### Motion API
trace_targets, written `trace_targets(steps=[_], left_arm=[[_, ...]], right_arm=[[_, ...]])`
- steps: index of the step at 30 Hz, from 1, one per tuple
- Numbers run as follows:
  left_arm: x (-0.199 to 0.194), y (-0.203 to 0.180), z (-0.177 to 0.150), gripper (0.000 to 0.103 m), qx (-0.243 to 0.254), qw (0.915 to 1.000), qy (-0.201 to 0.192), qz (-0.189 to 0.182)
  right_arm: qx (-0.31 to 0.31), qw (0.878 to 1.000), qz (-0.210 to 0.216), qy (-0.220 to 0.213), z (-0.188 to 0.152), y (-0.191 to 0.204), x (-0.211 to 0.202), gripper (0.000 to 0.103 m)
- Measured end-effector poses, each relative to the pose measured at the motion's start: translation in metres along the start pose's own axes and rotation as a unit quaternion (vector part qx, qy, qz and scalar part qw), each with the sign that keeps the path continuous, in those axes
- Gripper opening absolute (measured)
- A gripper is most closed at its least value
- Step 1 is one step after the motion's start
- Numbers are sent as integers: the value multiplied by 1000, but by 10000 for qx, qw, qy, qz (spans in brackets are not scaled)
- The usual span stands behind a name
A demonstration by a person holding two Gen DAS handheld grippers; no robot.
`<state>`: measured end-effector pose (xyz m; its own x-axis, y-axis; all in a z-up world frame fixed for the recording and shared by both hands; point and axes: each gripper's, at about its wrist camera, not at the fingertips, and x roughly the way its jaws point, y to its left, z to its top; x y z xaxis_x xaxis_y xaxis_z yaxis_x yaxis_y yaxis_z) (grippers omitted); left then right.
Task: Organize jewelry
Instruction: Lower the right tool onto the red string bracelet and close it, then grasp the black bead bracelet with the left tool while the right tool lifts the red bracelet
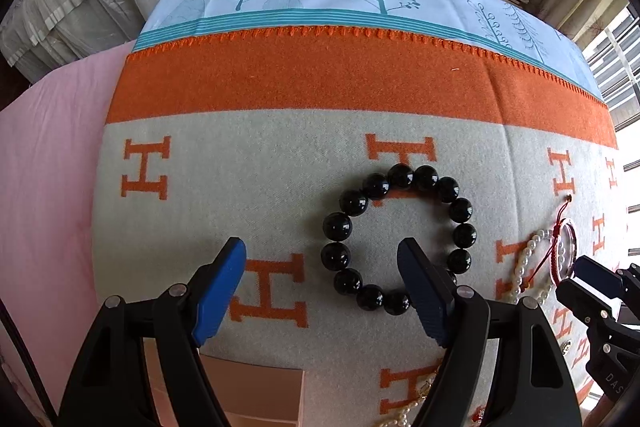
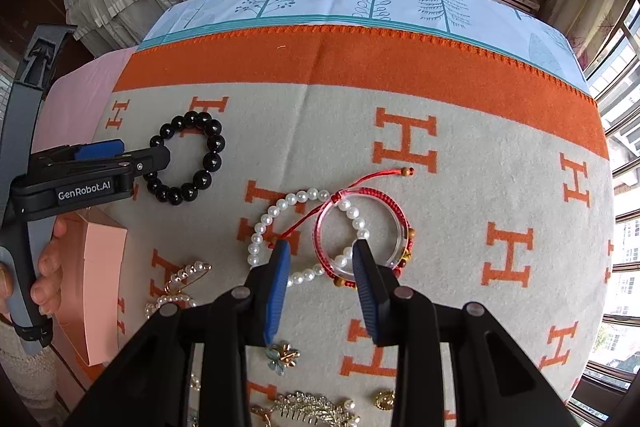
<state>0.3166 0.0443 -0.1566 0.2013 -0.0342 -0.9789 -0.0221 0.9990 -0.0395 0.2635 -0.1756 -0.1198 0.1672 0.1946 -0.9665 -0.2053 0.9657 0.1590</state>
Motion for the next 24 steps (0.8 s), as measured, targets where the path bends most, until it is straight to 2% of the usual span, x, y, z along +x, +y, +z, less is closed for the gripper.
trace_targets(steps=[4, 7, 17, 21, 22, 23, 24], left_arm=[[14, 0, 7, 76, -95, 9999, 139, -23], [18, -2, 10, 76, -81, 9999, 106, 9], [17, -12, 12, 76, -49, 9999, 89, 73], [18, -17, 14, 75, -15, 9999, 49, 91], [18, -18, 15, 74, -16, 10000, 30, 84], [17, -21, 16, 68, 13, 10000, 1, 80], [15, -22, 15, 55, 62, 9999, -39, 73]], right_arm=[[-100, 9999, -38, 72, 2, 3, 7, 32], [-147, 9997, -72, 163, 4, 4, 14, 25], [-160, 9996, -170, 177, 5, 3, 25, 19], [-199, 9995, -238, 104, 4, 5, 24, 8], [-195, 9995, -246, 81, 2, 5, 24, 7], [-195, 9995, -259, 56, 1, 5, 23, 7], [-203, 9994, -287, 5, 0, 5, 21, 7]])
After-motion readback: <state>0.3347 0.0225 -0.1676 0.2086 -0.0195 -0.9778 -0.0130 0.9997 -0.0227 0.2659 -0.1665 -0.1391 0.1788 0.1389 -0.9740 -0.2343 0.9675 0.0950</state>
